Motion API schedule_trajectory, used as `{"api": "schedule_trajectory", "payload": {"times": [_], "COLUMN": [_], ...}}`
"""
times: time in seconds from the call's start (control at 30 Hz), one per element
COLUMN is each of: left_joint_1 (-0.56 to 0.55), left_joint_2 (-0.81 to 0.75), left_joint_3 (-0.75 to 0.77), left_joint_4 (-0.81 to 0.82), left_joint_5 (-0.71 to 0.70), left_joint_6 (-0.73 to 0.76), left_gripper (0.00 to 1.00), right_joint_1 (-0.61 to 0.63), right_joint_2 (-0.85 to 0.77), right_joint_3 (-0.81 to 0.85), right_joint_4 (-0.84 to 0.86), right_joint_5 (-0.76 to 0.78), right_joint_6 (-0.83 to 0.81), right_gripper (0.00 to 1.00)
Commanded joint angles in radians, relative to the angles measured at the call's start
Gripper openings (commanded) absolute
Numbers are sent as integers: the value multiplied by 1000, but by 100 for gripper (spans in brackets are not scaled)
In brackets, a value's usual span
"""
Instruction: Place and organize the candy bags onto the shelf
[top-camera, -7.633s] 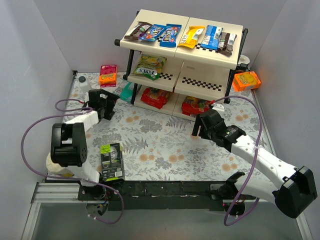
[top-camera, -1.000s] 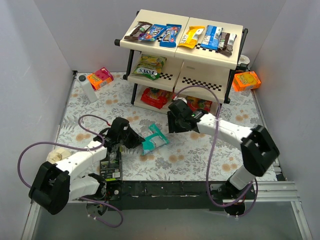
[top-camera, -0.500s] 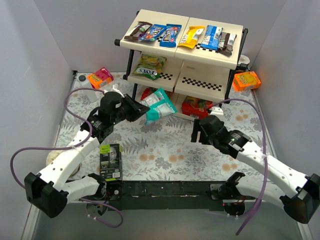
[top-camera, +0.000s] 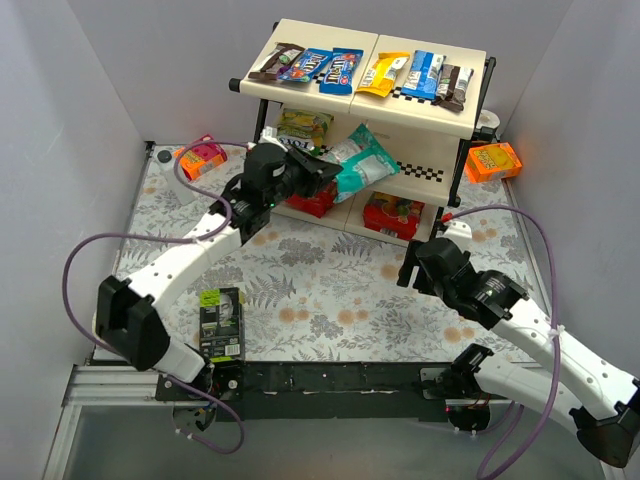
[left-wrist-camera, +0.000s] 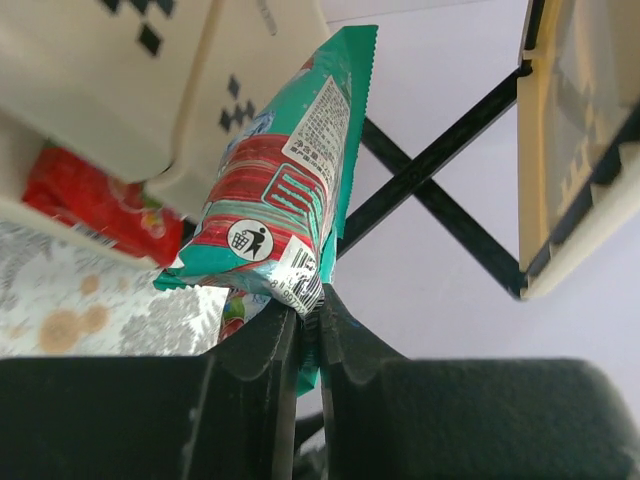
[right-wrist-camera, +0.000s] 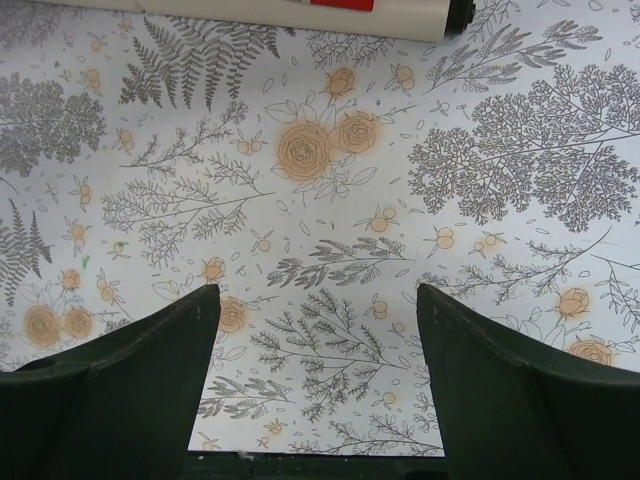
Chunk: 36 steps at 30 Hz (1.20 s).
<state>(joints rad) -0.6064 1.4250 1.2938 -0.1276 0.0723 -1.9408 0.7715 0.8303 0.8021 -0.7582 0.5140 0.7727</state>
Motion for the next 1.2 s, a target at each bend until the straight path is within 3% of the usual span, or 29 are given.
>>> {"api": "schedule_trajectory", "payload": {"times": [0.0,0.5,0.77,0.9,1.17], "left_joint_1": [-64,-181,-236,-283,-311], "left_joint_2": [121,515,609,666,672], "left_joint_3": [171,432,568,719,714], "left_joint_4": [175,402,303,79,-32], "left_joint_5": [-123,-497,-676,-802,-874], "left_joint_6": [-70,-342,-483,-558,-679], "left_gripper": [0,0,0,0,0], "right_joint_1": [-6,-6,-6,-5,-6], "right_joint_2": [-42,-191,-197,-200,-207], "right_joint_3": [11,-27,-14,-17,-18], "right_joint_4": [-36,-119,-138,-139,-148], "right_joint_5": [43,44,57,46,50], "right_joint_6": [26,59,53,54,59], "right_gripper": [86,85,85,85,84]}}
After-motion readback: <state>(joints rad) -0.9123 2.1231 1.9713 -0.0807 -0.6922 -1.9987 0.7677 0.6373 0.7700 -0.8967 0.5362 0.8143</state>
